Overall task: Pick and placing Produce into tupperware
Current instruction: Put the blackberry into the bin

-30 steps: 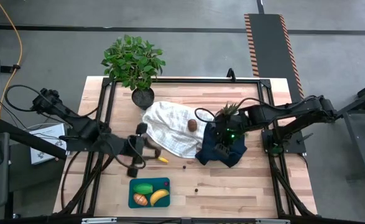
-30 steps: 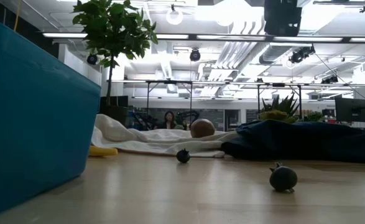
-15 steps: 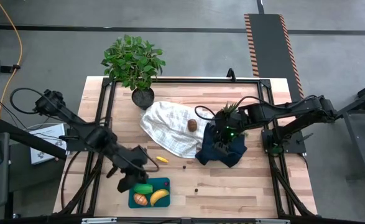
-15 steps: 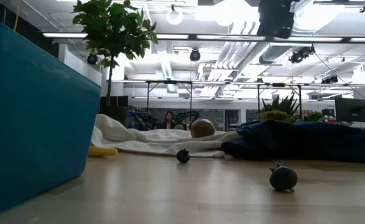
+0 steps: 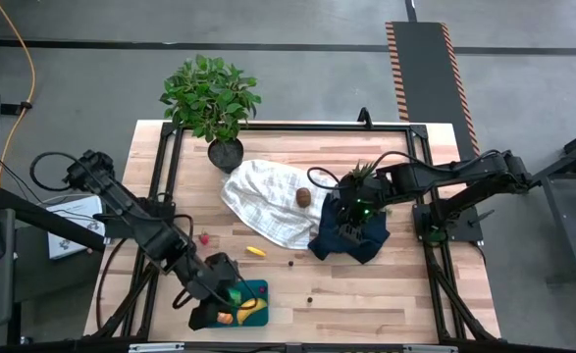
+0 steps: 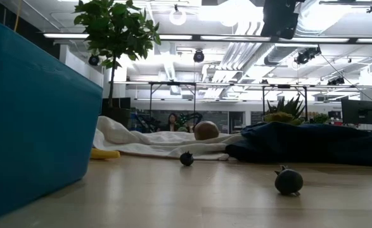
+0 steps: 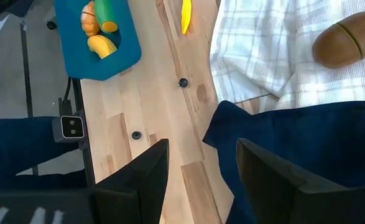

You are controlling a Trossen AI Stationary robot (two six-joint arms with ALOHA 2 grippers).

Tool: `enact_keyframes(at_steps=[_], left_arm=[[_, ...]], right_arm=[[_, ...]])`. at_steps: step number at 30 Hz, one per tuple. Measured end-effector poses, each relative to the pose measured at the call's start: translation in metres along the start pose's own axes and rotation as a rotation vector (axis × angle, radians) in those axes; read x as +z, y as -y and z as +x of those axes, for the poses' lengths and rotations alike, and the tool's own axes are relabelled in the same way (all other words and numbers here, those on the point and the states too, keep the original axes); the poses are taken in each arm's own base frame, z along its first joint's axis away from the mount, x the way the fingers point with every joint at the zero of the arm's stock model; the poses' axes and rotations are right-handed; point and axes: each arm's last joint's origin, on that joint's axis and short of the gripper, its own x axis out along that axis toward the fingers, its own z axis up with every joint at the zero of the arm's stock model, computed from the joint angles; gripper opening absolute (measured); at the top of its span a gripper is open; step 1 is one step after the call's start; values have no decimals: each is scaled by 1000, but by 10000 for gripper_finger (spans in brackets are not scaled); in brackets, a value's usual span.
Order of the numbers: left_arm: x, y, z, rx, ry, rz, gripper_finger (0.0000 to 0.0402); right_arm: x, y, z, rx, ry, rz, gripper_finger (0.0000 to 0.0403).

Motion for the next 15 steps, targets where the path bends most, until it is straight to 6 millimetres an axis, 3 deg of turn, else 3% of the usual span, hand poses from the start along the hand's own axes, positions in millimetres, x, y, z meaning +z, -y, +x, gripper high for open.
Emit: enact_keyframes(at_steps=[5, 15], left_arm=[[7, 6, 9, 99, -32, 0, 94], [-2, -8, 60, 274, -212, 44, 100]], right_arm=[[0, 0, 0, -1, 0, -3, 179], [0, 1, 1, -8, 2, -20, 179]])
